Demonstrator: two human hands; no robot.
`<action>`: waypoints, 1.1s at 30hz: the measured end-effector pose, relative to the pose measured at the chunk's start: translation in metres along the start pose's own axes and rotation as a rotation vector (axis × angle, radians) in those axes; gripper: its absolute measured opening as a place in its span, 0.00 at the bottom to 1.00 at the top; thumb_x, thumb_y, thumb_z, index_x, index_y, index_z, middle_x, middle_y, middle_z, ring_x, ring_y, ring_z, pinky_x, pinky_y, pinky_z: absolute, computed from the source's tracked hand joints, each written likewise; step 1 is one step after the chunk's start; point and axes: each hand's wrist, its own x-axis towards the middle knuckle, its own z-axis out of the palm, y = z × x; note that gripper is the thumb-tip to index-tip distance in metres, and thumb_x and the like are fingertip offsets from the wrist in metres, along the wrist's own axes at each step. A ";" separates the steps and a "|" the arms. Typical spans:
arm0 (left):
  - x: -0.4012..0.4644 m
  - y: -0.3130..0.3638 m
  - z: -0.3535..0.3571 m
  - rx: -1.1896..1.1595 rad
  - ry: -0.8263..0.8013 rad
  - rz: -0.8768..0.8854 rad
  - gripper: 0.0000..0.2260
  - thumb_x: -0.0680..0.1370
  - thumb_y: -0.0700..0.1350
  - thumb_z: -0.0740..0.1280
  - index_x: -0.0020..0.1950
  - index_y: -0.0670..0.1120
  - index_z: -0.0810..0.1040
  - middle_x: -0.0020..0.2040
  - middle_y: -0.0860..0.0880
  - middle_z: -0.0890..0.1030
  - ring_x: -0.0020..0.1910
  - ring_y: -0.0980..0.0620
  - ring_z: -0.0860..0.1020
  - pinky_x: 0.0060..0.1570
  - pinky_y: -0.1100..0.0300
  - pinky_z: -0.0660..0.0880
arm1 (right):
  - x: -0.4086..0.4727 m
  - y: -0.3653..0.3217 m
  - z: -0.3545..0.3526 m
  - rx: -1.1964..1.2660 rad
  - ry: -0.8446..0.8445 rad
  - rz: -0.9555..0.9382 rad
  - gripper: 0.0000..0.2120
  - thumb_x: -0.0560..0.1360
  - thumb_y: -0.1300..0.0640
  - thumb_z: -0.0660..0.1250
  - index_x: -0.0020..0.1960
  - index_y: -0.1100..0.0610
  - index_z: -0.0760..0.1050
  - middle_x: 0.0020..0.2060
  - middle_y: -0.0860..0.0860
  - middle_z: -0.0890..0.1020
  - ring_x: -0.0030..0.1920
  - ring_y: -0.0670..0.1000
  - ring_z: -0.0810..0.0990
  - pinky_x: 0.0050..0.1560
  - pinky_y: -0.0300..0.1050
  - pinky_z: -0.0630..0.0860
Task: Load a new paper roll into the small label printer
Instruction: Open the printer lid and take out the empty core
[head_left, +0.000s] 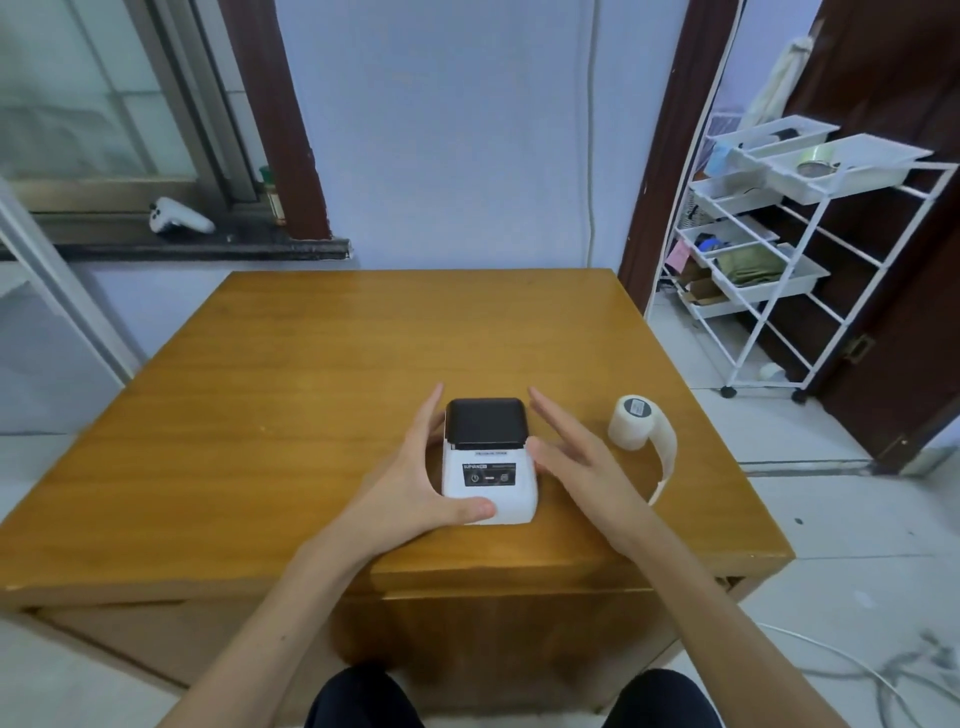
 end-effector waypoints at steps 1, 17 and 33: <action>0.000 0.001 0.000 0.003 -0.001 0.000 0.57 0.59 0.63 0.80 0.70 0.76 0.39 0.70 0.69 0.61 0.72 0.64 0.63 0.71 0.53 0.63 | 0.001 -0.001 0.000 -0.012 -0.022 0.004 0.26 0.79 0.53 0.64 0.74 0.38 0.63 0.68 0.41 0.74 0.62 0.37 0.76 0.65 0.40 0.72; -0.001 0.003 -0.002 -0.009 -0.008 0.029 0.56 0.59 0.63 0.80 0.68 0.78 0.38 0.69 0.74 0.63 0.71 0.66 0.64 0.69 0.55 0.64 | 0.051 -0.040 0.003 -0.086 0.153 0.108 0.15 0.79 0.40 0.57 0.53 0.47 0.77 0.48 0.51 0.84 0.50 0.56 0.83 0.54 0.58 0.79; -0.001 0.001 -0.002 0.006 -0.001 0.030 0.55 0.60 0.61 0.80 0.66 0.80 0.38 0.68 0.75 0.65 0.68 0.68 0.66 0.68 0.55 0.66 | 0.040 -0.037 0.003 -0.441 0.103 -0.096 0.06 0.75 0.54 0.68 0.45 0.54 0.83 0.37 0.42 0.82 0.38 0.40 0.80 0.39 0.34 0.76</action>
